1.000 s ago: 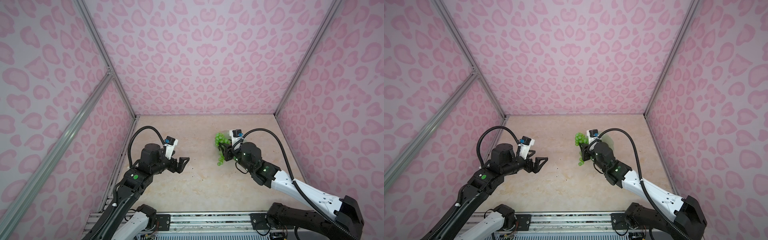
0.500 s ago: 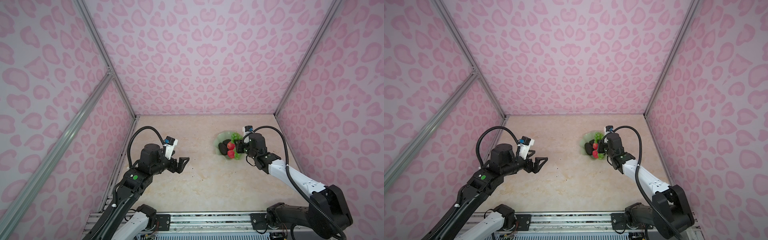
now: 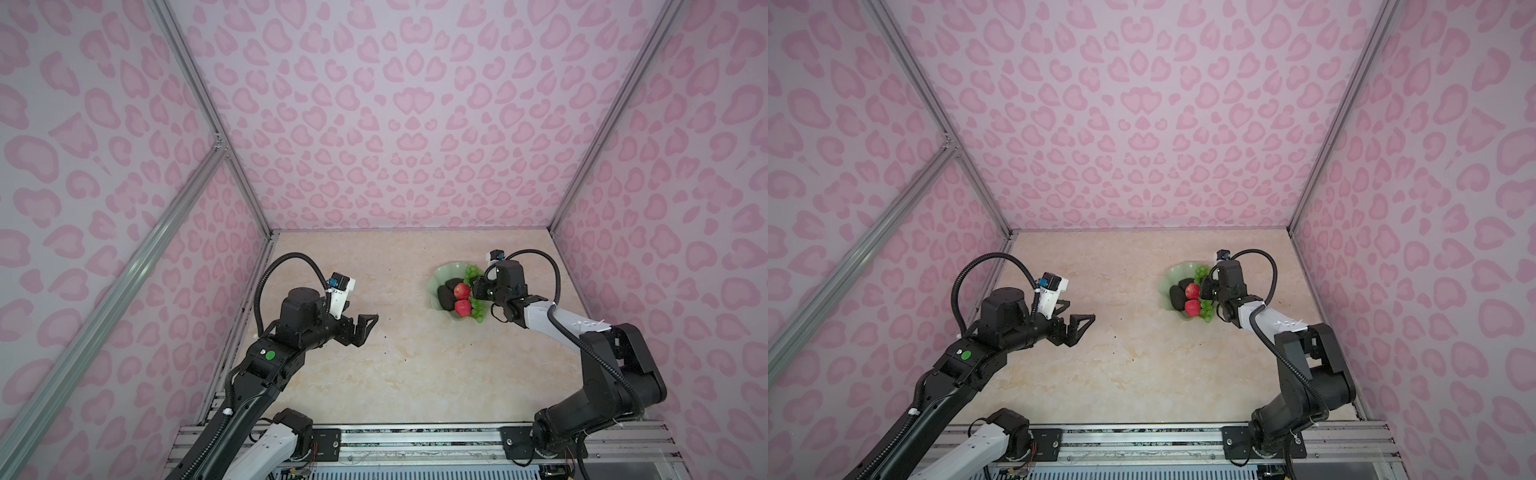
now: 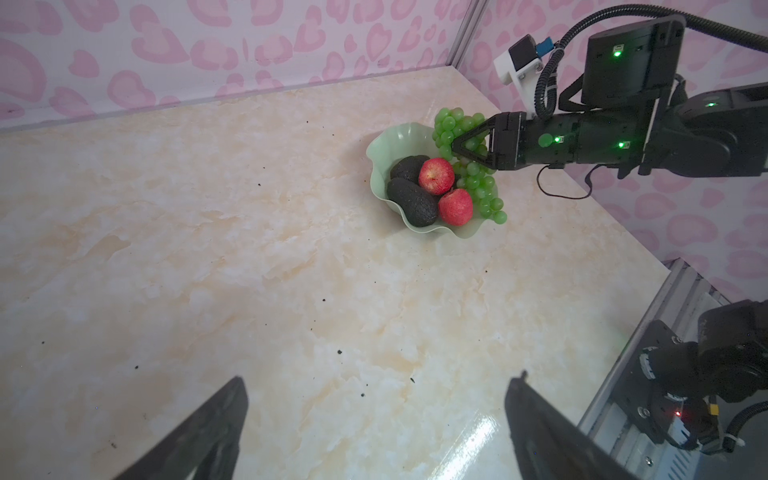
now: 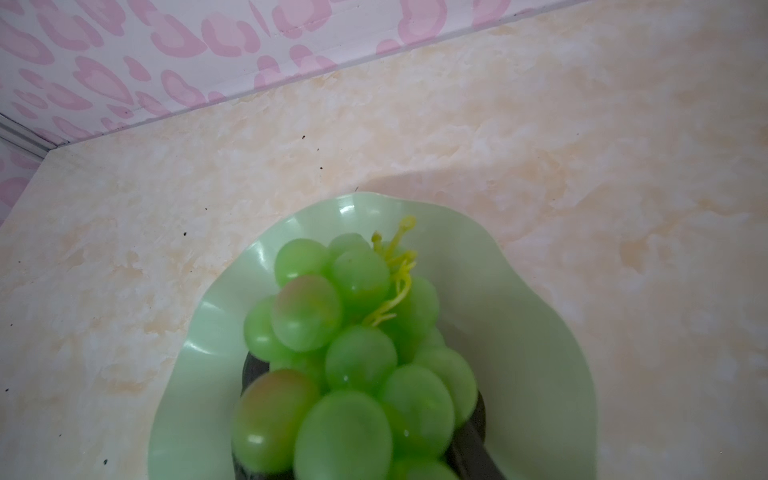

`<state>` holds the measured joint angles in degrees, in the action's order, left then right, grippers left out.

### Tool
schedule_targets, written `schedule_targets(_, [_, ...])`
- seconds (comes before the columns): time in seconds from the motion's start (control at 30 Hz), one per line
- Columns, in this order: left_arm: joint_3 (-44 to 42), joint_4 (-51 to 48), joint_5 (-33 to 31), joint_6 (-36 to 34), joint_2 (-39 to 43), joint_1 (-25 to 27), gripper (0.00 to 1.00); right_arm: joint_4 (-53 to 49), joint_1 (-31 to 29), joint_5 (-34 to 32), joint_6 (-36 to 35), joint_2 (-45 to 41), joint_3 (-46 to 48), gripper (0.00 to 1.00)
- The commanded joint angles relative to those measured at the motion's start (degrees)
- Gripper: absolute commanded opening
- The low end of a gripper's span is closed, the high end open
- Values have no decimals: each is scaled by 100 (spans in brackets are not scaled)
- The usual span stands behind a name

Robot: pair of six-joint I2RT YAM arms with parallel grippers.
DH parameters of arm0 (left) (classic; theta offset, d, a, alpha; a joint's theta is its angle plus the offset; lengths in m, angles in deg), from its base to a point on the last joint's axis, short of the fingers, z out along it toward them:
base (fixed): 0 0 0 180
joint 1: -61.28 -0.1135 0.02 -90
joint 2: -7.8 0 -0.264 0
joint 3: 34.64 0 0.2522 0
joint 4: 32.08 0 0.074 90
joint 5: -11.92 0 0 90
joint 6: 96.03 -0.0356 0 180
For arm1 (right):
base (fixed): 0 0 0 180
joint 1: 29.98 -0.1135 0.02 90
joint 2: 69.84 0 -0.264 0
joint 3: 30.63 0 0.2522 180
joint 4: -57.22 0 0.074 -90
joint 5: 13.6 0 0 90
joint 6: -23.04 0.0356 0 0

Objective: Place and organize the fake fruits in the fruit bowl
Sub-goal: 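Carry the grapes with the right gripper over the bowl and release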

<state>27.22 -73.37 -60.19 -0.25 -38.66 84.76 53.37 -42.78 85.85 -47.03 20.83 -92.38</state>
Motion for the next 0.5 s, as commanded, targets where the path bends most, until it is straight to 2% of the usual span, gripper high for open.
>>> schedule_targets(0.0, [-20,47,-50,-78,-14,-11,98,204,101,95,-2,159,-93,36])
schedule_targets(0.13, [24,44,-3,-86,-77,-10,98,203,180,176,-46,392,-254,38])
schedule_targets(0.2, [24,30,-30,-86,-89,-11,98,151,181,265,-118,477,-353,43])
schedule_targets(0.33, [-3,32,-73,-88,-42,-11,98,156,181,401,-200,448,-412,65])
schedule_targets(0.47, [15,33,-49,-96,-61,-11,98,178,183,391,-247,258,-373,78])
